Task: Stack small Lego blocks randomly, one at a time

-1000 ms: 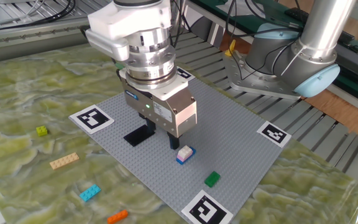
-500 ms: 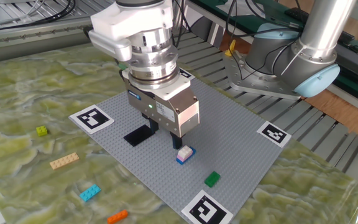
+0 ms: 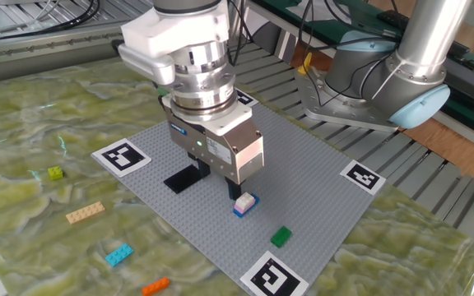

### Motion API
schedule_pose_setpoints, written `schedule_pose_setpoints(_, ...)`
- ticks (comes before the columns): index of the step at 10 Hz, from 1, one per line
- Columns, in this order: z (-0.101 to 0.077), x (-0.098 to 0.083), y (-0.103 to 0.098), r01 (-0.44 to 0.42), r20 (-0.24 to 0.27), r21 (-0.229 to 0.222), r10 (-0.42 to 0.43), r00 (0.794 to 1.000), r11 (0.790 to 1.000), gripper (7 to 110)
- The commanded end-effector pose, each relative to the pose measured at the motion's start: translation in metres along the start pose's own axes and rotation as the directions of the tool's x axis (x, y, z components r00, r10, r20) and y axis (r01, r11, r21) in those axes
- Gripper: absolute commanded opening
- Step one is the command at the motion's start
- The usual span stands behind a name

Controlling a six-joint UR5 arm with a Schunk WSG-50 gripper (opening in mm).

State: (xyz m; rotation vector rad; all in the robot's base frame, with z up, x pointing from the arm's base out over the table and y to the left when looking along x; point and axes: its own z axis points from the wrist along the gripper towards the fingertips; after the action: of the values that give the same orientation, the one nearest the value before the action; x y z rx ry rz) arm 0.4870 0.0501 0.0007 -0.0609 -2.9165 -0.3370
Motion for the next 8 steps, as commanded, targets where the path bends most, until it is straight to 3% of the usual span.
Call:
schedule_pose_setpoints(1,0.0011,-0.0021,0.0015,-0.005,0.005,-0.012,0.005,1.000,1.000,66)
schedule_pose_setpoints(8,0.0027,-0.0030,0.0014,-0.006,0.008,-0.009,0.006,1.000,1.000,66)
